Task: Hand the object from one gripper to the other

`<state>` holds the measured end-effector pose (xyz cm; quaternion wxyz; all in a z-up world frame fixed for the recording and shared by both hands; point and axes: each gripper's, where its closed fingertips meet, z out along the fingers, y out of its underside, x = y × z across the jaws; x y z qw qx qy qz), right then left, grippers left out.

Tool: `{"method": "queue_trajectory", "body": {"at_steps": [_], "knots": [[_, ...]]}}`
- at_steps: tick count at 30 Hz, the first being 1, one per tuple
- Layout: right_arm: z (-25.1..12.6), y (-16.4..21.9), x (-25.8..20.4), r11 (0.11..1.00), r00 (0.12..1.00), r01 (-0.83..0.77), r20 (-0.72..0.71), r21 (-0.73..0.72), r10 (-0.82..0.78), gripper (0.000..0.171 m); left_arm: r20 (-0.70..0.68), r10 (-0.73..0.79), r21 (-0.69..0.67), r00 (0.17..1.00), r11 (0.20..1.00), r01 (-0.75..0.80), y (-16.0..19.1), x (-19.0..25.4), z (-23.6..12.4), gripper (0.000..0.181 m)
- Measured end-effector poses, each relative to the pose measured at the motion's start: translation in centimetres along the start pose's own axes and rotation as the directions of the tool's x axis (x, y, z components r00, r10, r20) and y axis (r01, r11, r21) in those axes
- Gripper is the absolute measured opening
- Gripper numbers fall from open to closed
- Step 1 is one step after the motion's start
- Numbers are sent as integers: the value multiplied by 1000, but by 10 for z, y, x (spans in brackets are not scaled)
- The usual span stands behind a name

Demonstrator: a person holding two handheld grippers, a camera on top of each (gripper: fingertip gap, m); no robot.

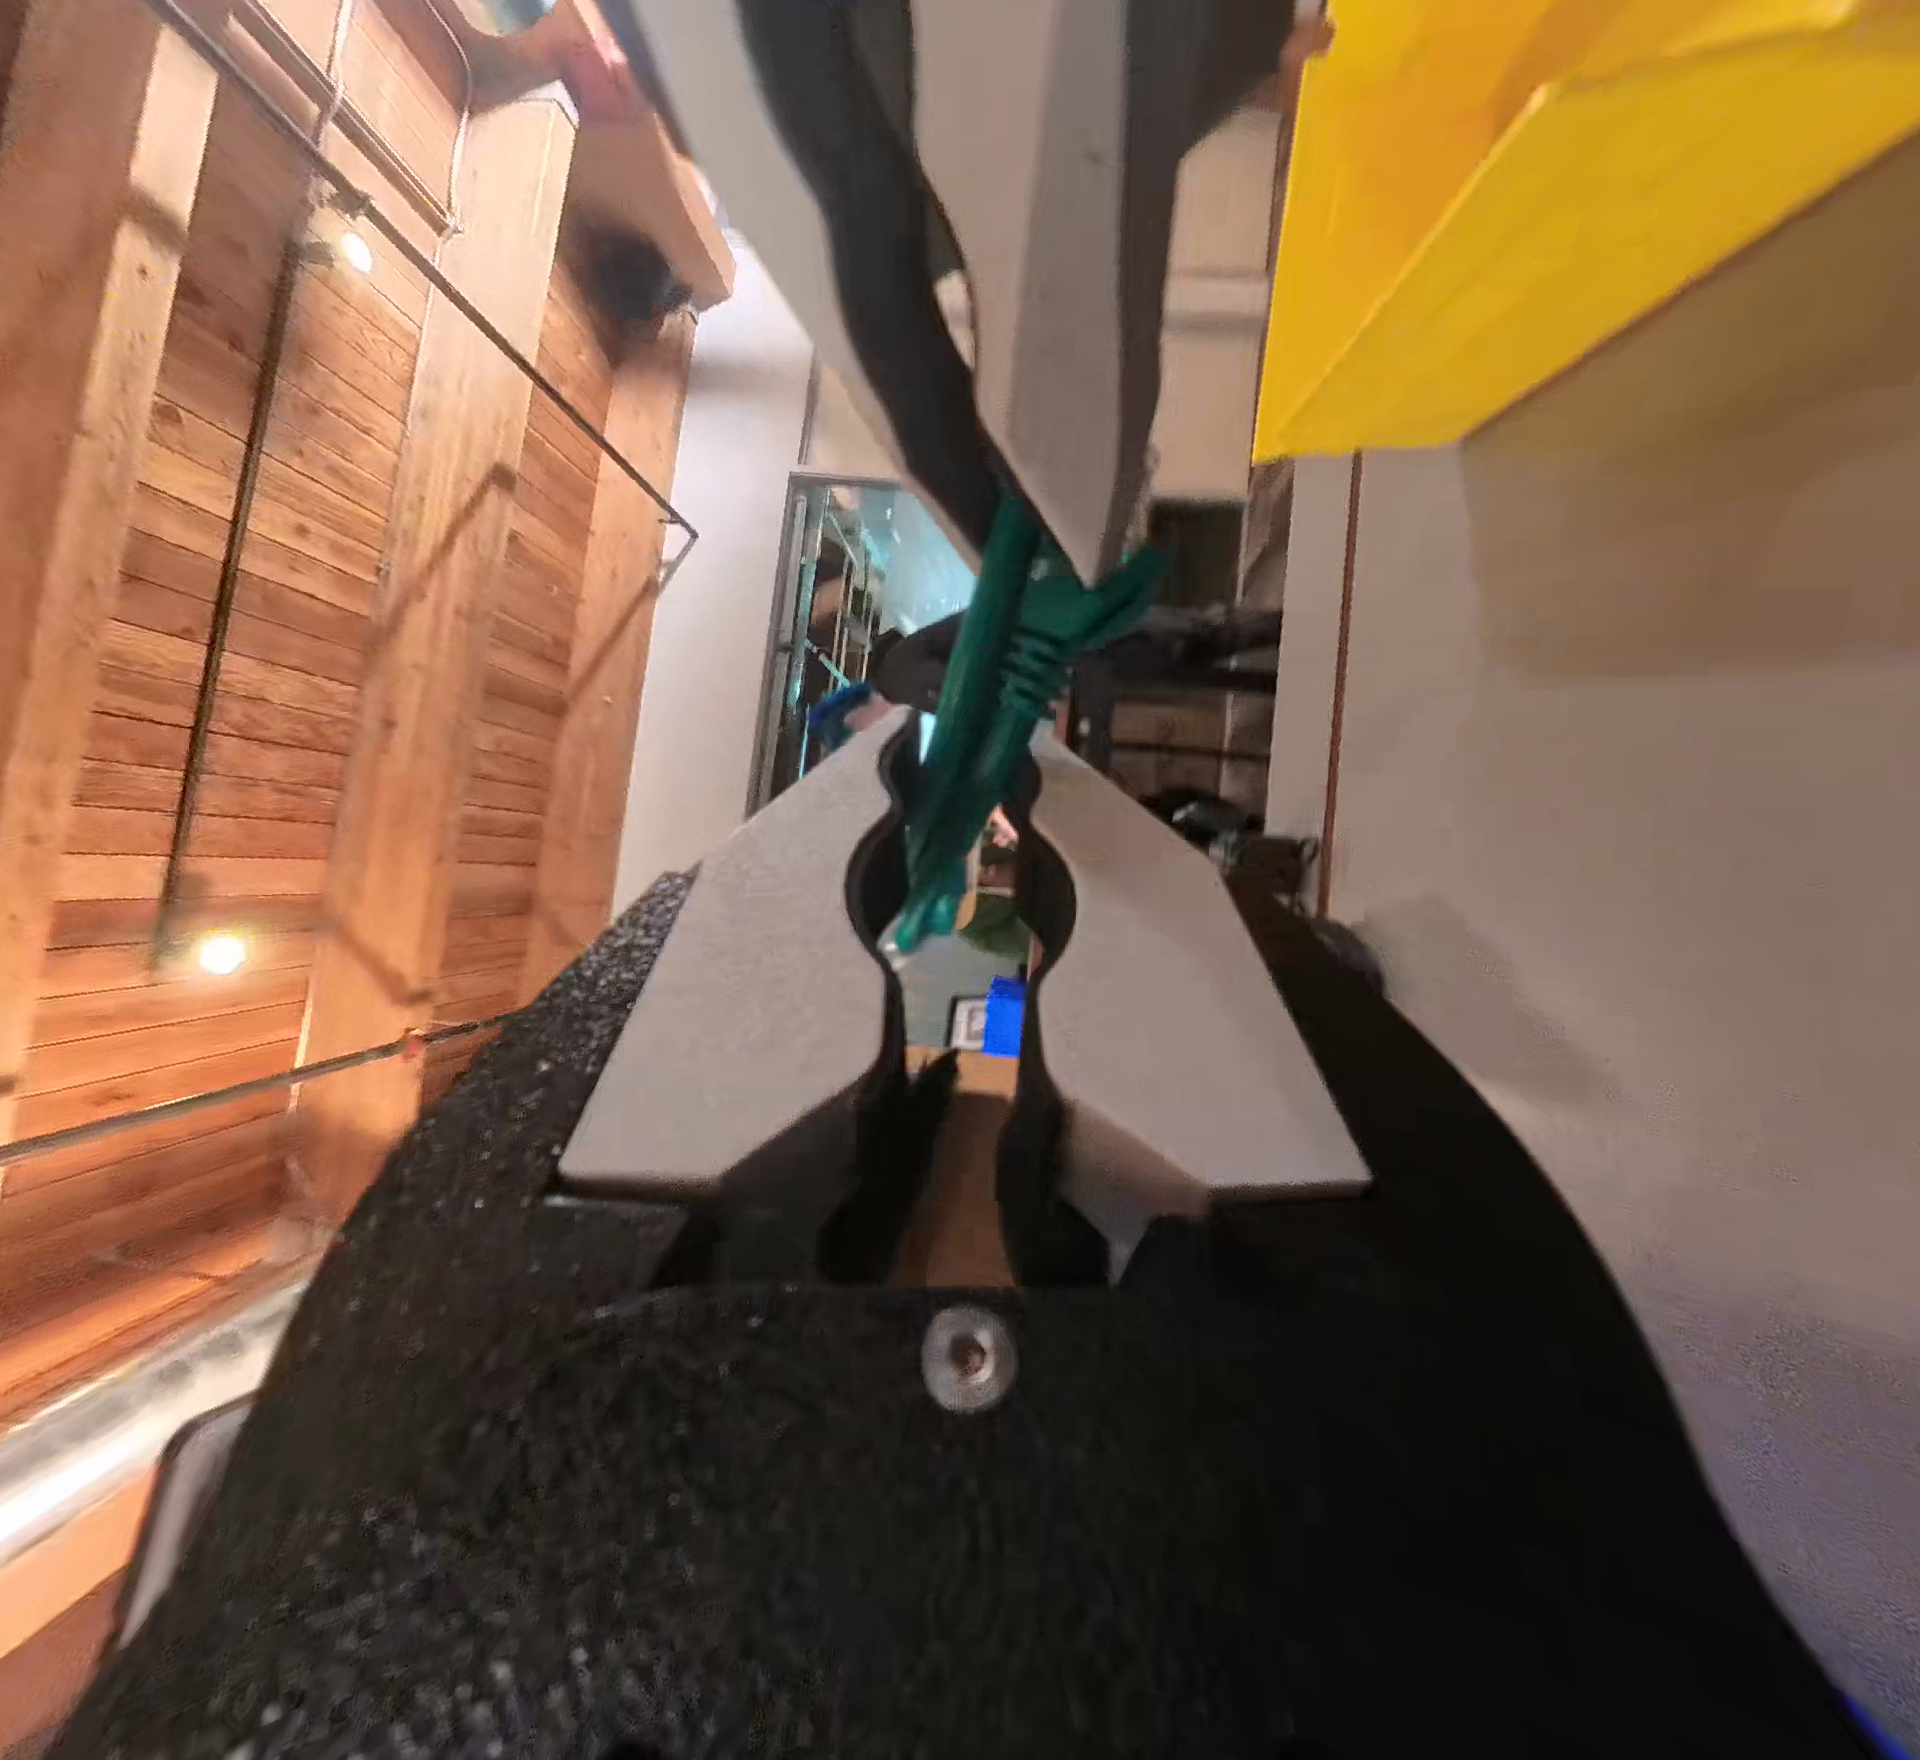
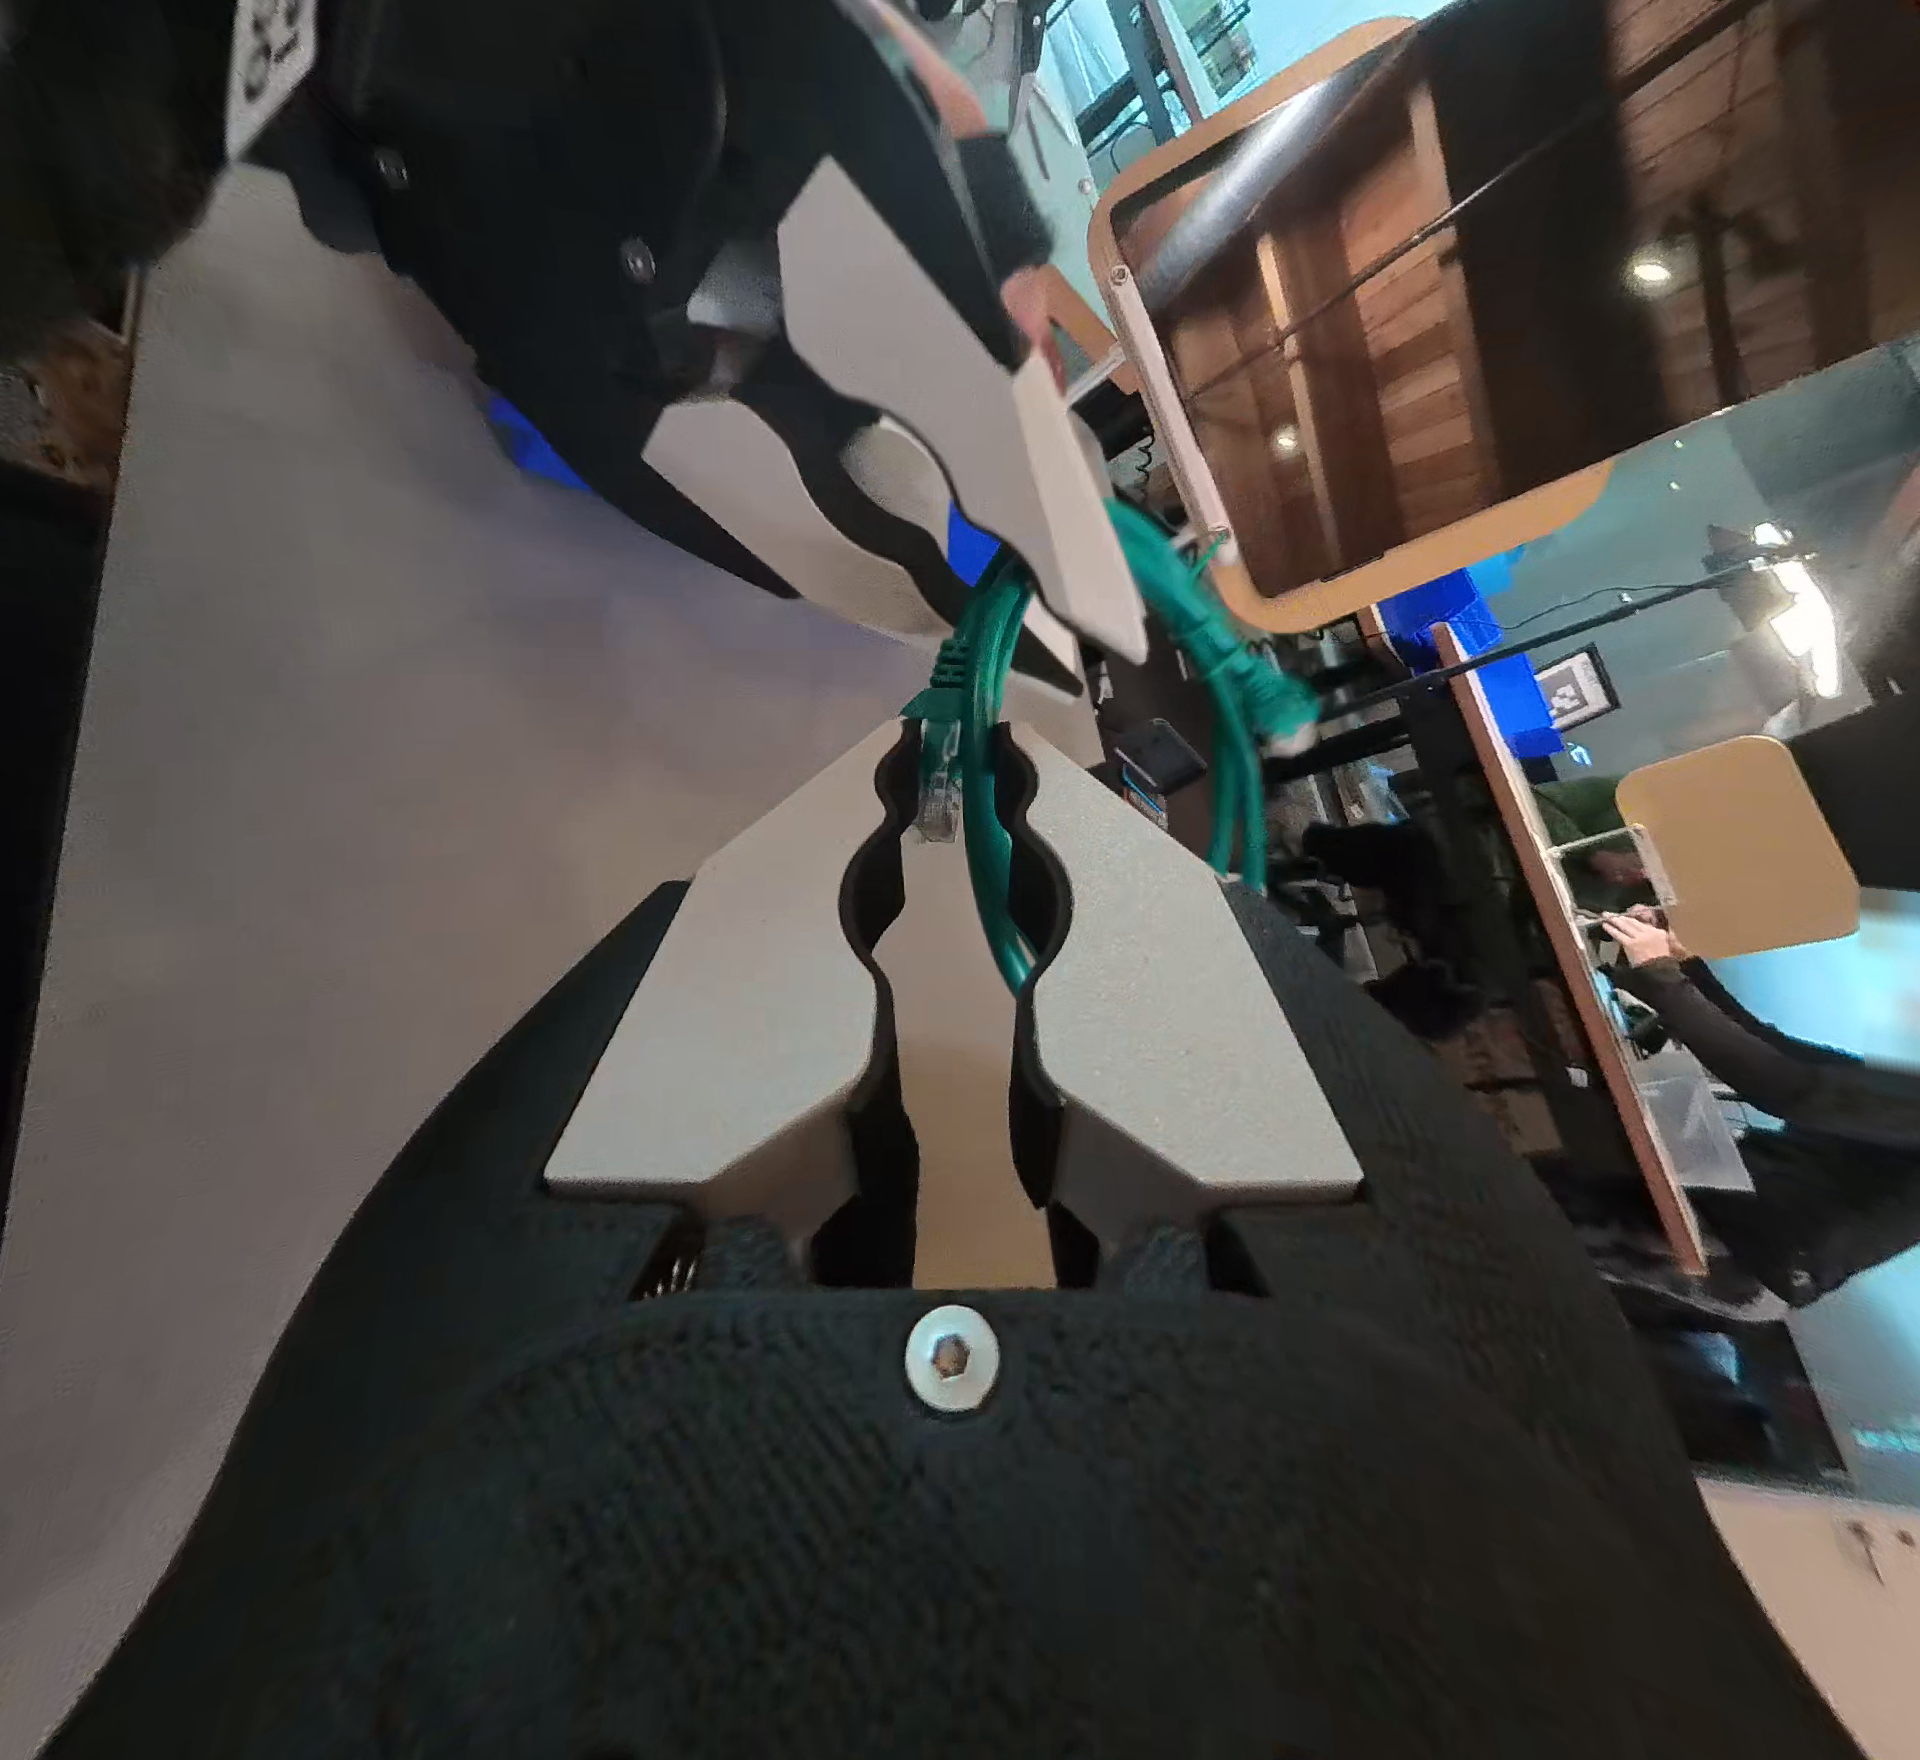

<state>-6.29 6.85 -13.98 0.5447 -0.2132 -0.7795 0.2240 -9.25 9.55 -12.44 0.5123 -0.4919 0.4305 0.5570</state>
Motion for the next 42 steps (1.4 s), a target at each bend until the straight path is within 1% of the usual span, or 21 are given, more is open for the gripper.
{"method": "queue_trajectory", "body": {"at_steps": [2,5,8,10,11,14,15,17,19,22,24,26,29,31,33,35,36,37,39,40,42], "knots": [[0,-3,0,998,999,-52,12,32,51,12,-6,17,-31,1000,999,-17,5,4,2,6],[-3,-9,3,987,990,-139,41,84,135,23,-12,-88,-43,996,995,88,10,4,5,5],[-12,-11,21,972,979,-196,-25,129,200,58,-9,-218,-76,976,973,216,24,1,7,4],[-17,-7,38,963,966,-226,-95,148,241,78,-6,-355,-68,935,933,354,32,-3,7,5],[-19,-4,45,956,957,-245,-118,162,266,84,-8,-437,-59,899,898,436,35,-6,7,4],[-22,4,62,917,913,-333,-167,217,371,87,-49,-674,-8,737,738,674,38,-15,6,4],[-22,8,69,902,892,-363,-193,234,409,86,-91,-741,21,665,666,745,36,-17,5,3],[-20,14,74,871,862,-418,-191,258,470,84,-198,-837,82,510,505,859,27,-23,2,4],[-15,18,73,838,834,-475,-167,269,526,79,-308,-878,131,366,342,931,17,-32,-3,4],[-6,24,69,802,806,-537,-124,260,579,70,-437,-880,178,187,119,977,10,-46,-12,4],[-4,24,68,781,789,-563,-108,269,605,61,-486,-867,190,111,19,982,11,-52,-16,4],[-2,24,67,760,770,-586,-99,283,630,54,-517,-853,196,72,-36,980,11,-56,-19,4],[2,22,64,741,756,-609,-77,282,650,37,-555,-831,187,43,-74,980,6,-55,-20,3],[3,23,64,740,751,-609,-94,285,654,15,-567,-822,176,51,-61,983,2,-52,-19,2],[3,27,68,748,745,-603,-140,279,653,13,-586,-808,160,59,-44,986,-3,-47,-19,2],[1,31,71,740,732,-615,-152,273,665,11,-588,-808,130,44,-41,991,-3,-42,-16,3],[-1,31,73,730,721,-623,-155,282,675,8,-576,-817,115,32,-42,992,-1,-40,-13,9],[-3,33,77,723,708,-627,-174,291,684,6,-550,-835,99,24,-37,994,2,-37,-10,19],[-9,39,83,739,704,-611,-231,284,671,4,-464,-886,59,20,-8,998,14,-30,1,59],[-11,44,86,757,706,-596,-272,269,653,3,-414,-910,29,21,10,1000,21,-26,6,79],[-16,53,92,809,722,-548,-368,213,586,3,-336,-941,-46,38,57,997,32,-15,14,110]]}}
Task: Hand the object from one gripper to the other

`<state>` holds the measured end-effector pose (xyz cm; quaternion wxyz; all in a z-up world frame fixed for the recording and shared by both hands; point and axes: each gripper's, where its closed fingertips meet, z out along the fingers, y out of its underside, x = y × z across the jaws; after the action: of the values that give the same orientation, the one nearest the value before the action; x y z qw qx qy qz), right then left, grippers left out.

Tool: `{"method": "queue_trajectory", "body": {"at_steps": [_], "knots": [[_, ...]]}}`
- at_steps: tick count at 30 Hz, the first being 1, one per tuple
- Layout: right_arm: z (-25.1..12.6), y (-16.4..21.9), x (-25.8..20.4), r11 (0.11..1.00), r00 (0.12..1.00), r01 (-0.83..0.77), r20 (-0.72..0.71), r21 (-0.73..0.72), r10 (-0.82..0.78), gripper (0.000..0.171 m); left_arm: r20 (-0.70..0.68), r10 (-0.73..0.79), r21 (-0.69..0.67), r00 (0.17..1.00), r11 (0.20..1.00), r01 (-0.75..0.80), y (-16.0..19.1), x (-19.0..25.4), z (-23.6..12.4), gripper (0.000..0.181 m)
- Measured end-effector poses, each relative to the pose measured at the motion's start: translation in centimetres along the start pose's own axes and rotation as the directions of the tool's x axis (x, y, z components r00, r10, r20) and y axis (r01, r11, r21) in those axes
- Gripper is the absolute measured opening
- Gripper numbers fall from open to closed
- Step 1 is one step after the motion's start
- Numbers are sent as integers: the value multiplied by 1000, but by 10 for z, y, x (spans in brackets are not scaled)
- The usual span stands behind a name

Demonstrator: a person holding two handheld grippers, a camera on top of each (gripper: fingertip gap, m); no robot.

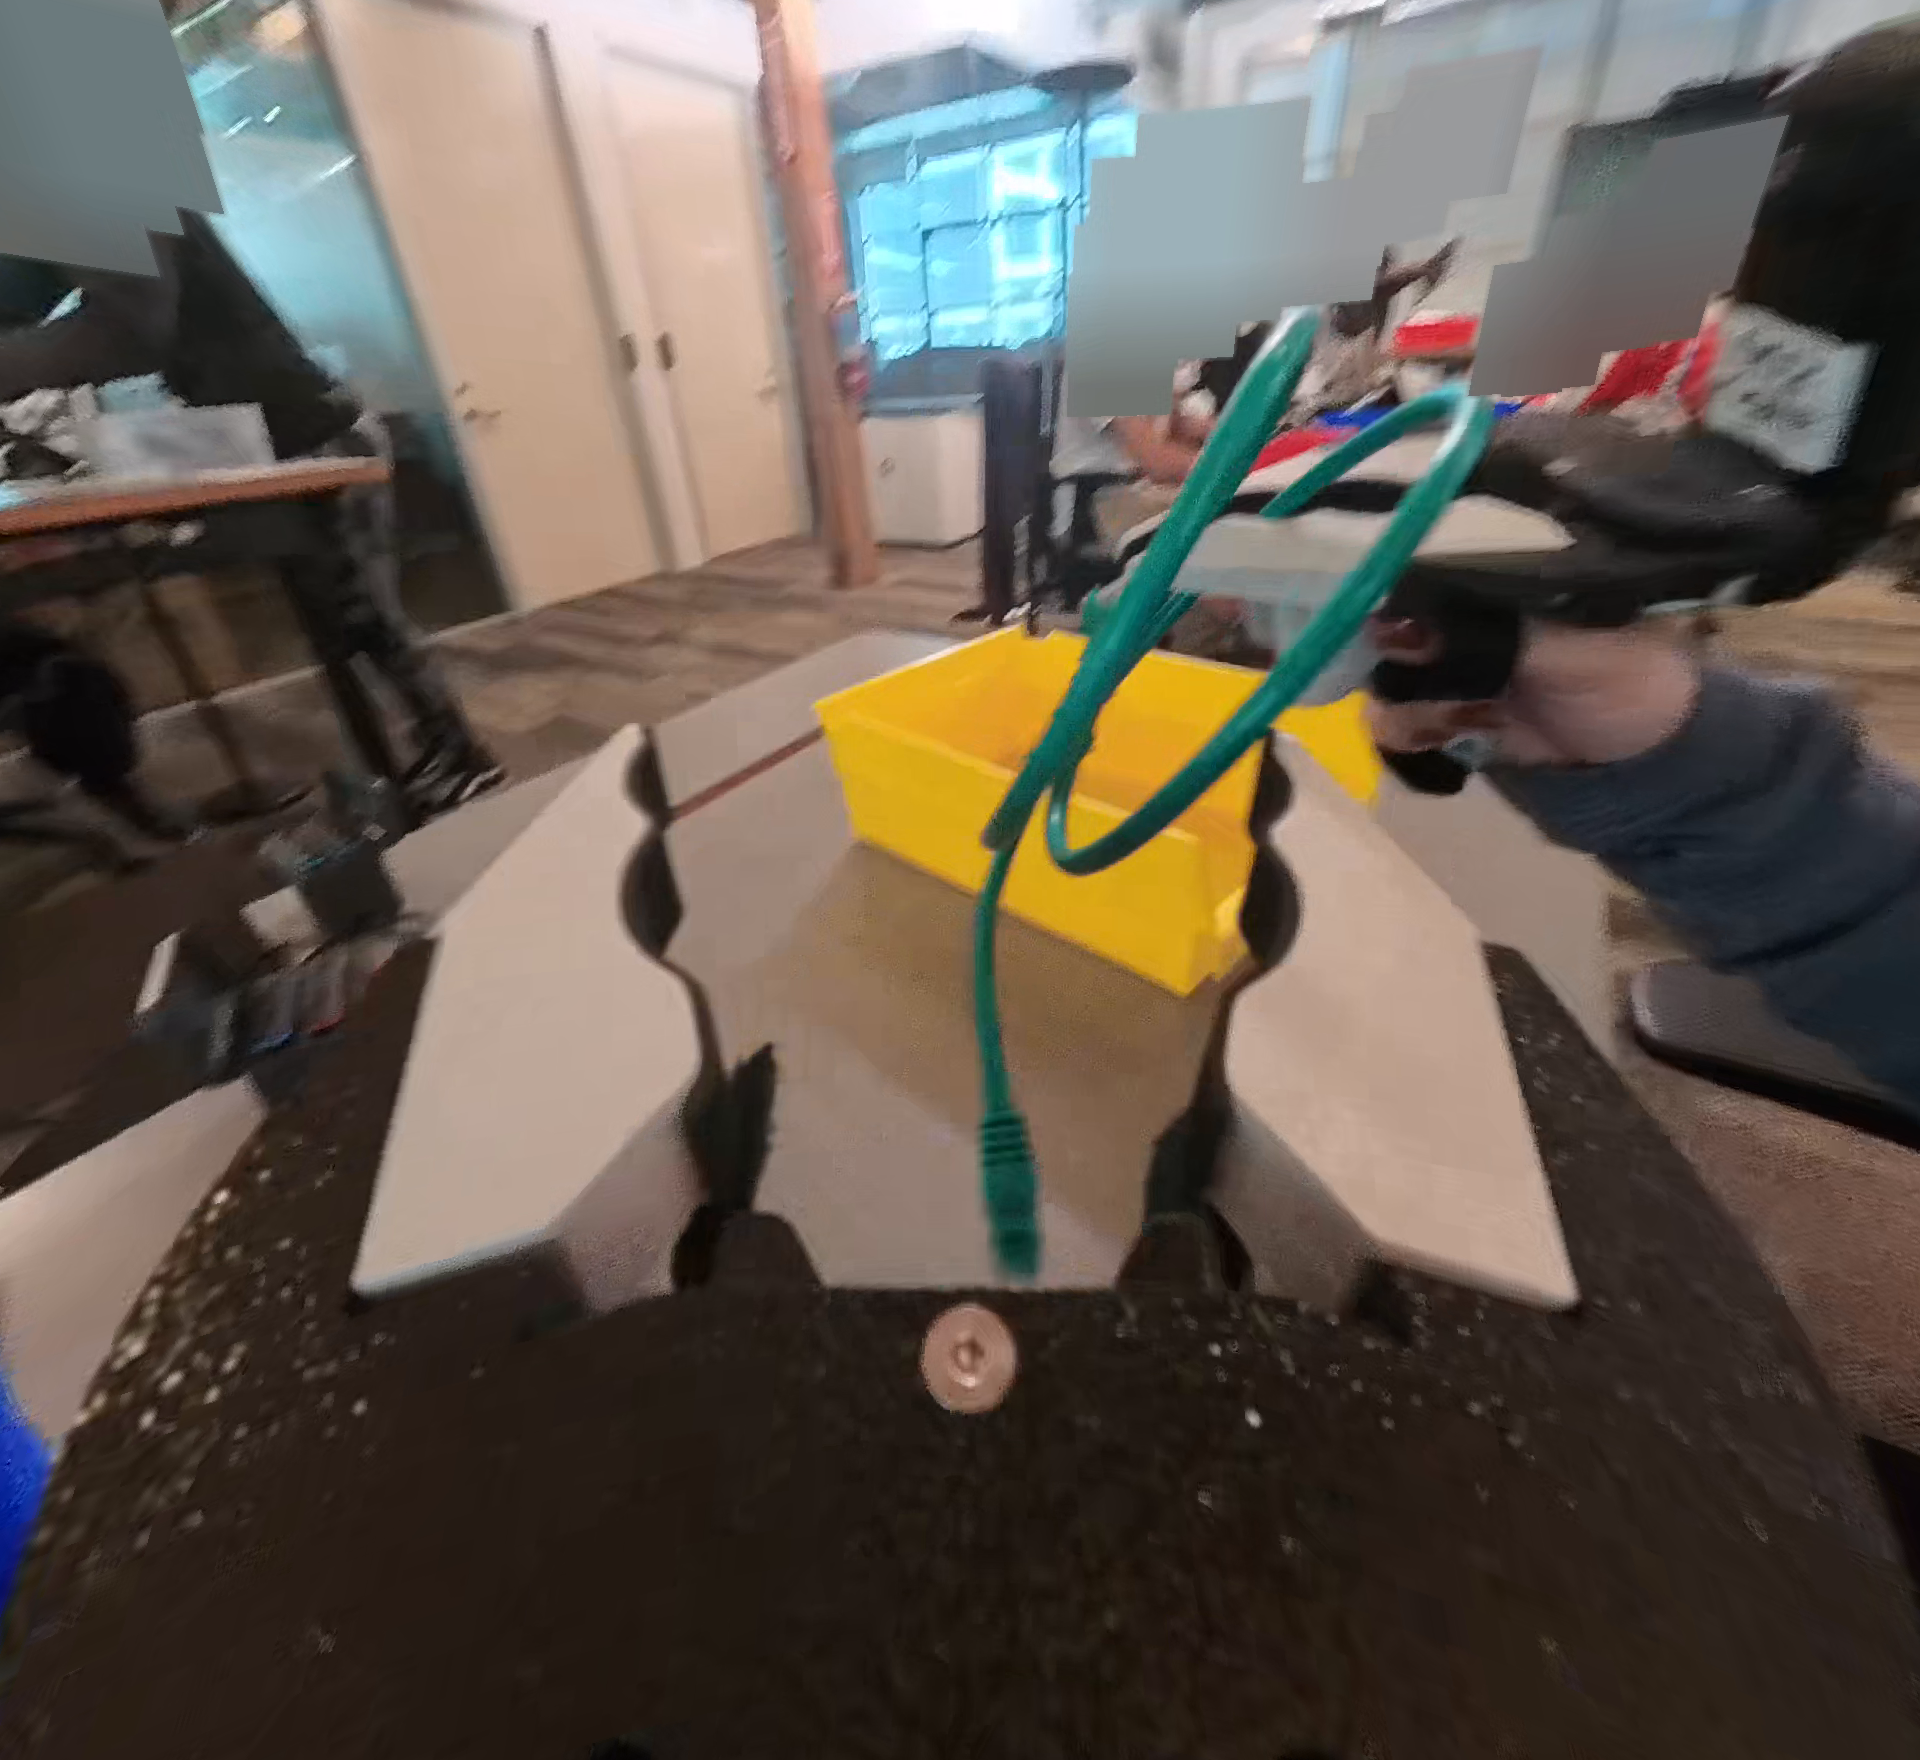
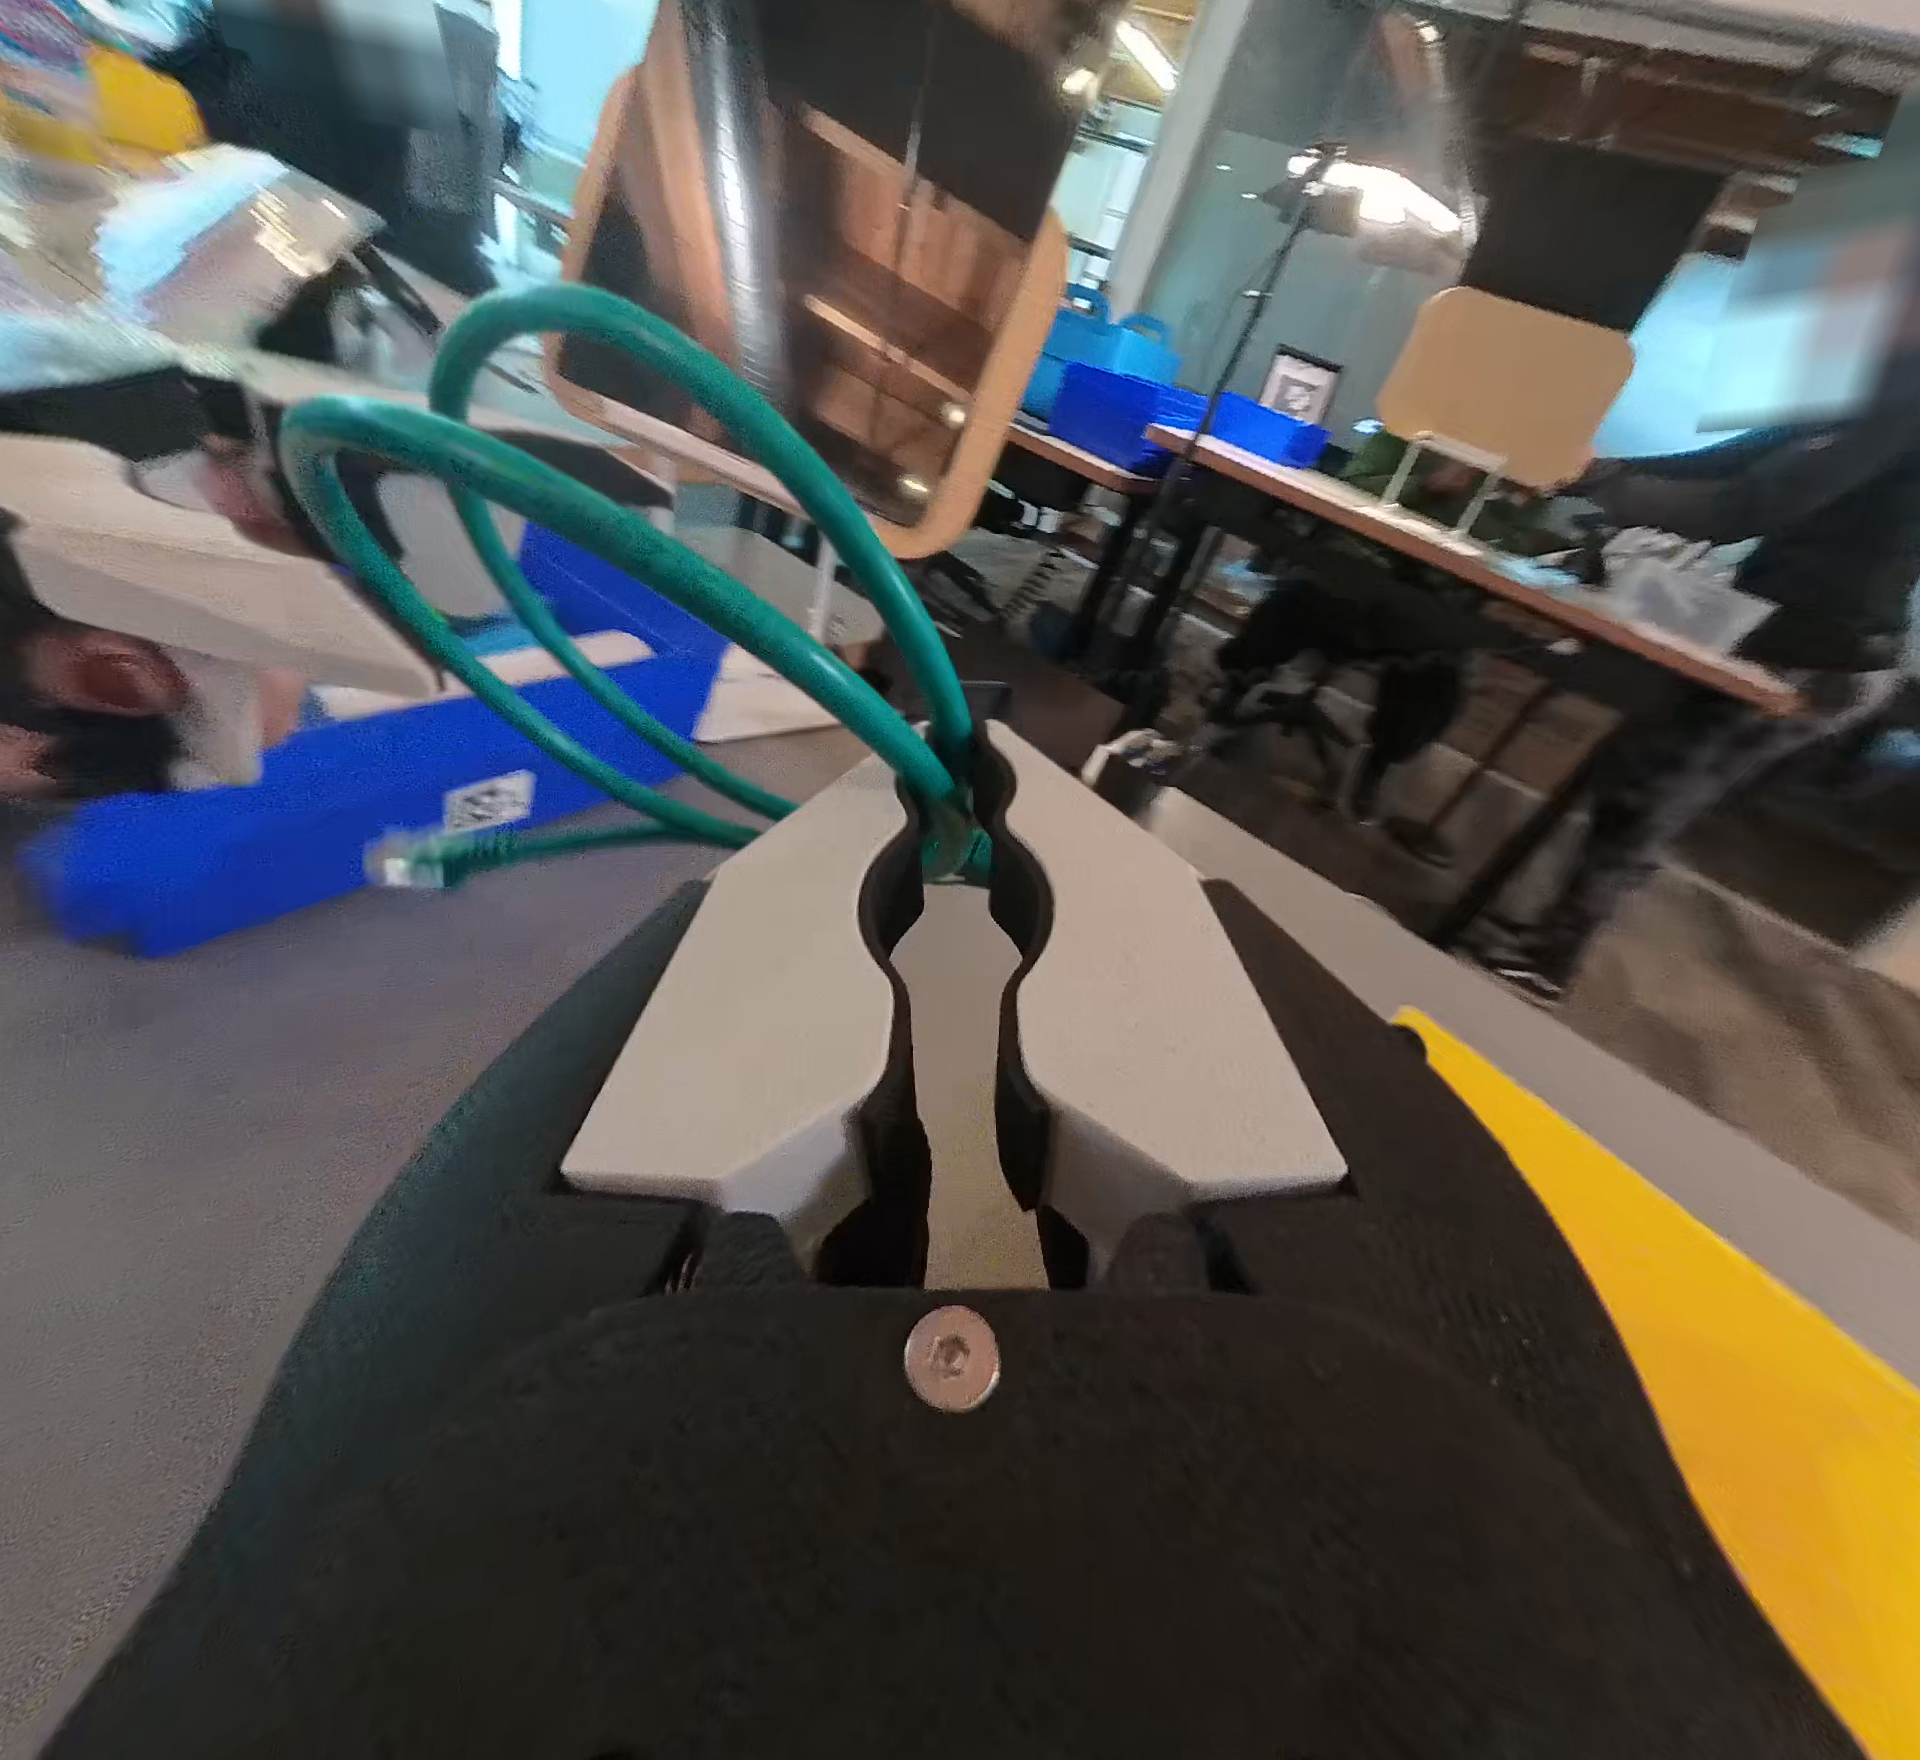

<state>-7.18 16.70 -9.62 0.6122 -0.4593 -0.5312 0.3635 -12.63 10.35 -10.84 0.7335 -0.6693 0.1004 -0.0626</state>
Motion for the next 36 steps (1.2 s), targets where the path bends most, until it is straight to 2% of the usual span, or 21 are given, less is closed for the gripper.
{"method": "queue_trajectory", "body": {"at_steps": [2,6,10,14,16,17,18,21,22,24,27,28,29,33,36], "knots": [[-2,1,6,996,994,86,-59,-23,-87,3,70,46,-62,996,997,-42,8,-8,2,122],[-1,0,2,947,939,310,-130,-84,-319,3,90,193,-119,977,976,-182,15,4,9,114],[3,2,-12,856,845,497,-143,-140,-515,3,88,401,-142,912,911,-387,15,24,13,79],[4,2,-17,819,810,556,-131,-138,-572,3,74,543,-167,837,834,-526,14,38,13,46],[4,2,-20,818,811,565,-110,-112,-575,3,79,582,-164,810,809,-565,11,41,11,4],[3,1,-22,823,817,561,-100,-91,-568,4,100,591,-156,801,804,-574,7,40,10,0],[2,0,-27,829,826,556,-67,-61,-559,6,116,599,-155,792,799,-581,4,38,8,0],[-2,7,-46,856,852,516,125,-25,-509,48,131,664,-183,736,746,-641,1,31,4,0],[-5,11,-49,870,858,493,182,-30,-480,55,132,707,-189,694,706,-683,0,29,2,0],[-14,14,-58,912,869,410,310,-12,-387,57,141,828,-189,543,561,-806,-3,31,-2,0],[-34,4,-78,990,830,143,544,11,-126,50,89,976,-210,200,215,-954,6,40,-5,0],[-41,1,-84,998,789,56,613,0,-44,47,66,992,-201,109,120,-972,11,46,-5,0],[-45,-1,-89,1000,749,1,662,-20,13,42,49,997,-192,60,69,-979,15,49,-5,0],[-45,21,-108,993,682,48,730,-105,44,40,24,999,-84,28,30,-996,22,69,-4,0],[-52,28,-127,988,599,62,797,-142,77,32,-6,1000,-83,-17,-18,-996,29,71,-4,0]]}}
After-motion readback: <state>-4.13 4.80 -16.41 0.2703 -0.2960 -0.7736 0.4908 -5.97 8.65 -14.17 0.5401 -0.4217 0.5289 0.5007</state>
